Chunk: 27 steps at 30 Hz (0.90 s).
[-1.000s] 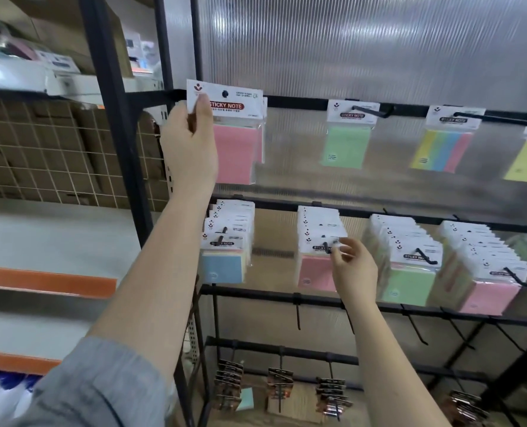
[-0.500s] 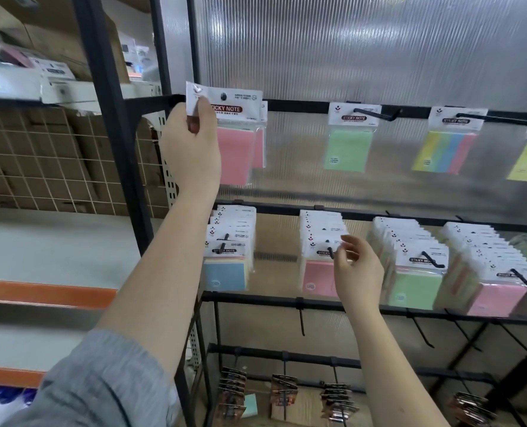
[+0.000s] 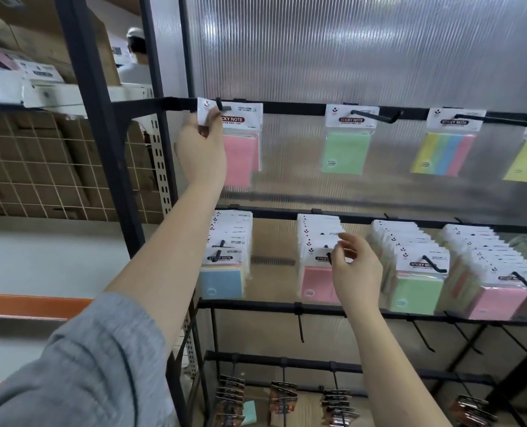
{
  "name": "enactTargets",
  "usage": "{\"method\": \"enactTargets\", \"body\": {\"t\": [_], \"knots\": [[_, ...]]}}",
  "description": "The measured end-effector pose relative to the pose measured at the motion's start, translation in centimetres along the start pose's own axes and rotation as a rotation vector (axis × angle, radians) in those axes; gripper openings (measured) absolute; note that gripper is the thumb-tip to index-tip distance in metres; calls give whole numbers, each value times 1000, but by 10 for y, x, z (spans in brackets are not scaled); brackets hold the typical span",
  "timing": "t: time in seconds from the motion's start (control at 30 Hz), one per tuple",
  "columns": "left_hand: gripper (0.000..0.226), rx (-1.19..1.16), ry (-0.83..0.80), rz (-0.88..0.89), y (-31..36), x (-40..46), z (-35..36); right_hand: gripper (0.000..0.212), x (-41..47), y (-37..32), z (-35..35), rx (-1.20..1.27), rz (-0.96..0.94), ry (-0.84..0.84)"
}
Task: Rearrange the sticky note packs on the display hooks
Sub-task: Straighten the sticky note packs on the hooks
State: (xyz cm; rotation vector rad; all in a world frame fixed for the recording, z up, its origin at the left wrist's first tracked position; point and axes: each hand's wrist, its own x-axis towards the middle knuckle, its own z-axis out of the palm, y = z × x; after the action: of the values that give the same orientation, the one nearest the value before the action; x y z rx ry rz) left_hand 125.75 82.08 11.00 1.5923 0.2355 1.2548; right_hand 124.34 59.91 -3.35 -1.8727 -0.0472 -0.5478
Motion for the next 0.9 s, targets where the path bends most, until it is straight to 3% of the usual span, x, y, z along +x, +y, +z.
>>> {"method": "enactTargets", "body": {"t": [0.13, 0.27, 0.57, 0.9], "knots": [[20, 19, -82, -106, -14, 13, 17, 27, 5, -2, -1, 8, 1, 1], [21, 36, -63, -244, -20, 26, 33, 28, 12, -3, -1, 3, 4, 1], [48, 172, 19, -272, -33, 42, 52, 28, 25, -3, 5, -10, 0, -11], [31, 184, 42, -302, -42, 29, 41, 28, 25, 0, 4, 4, -1, 3]]}}
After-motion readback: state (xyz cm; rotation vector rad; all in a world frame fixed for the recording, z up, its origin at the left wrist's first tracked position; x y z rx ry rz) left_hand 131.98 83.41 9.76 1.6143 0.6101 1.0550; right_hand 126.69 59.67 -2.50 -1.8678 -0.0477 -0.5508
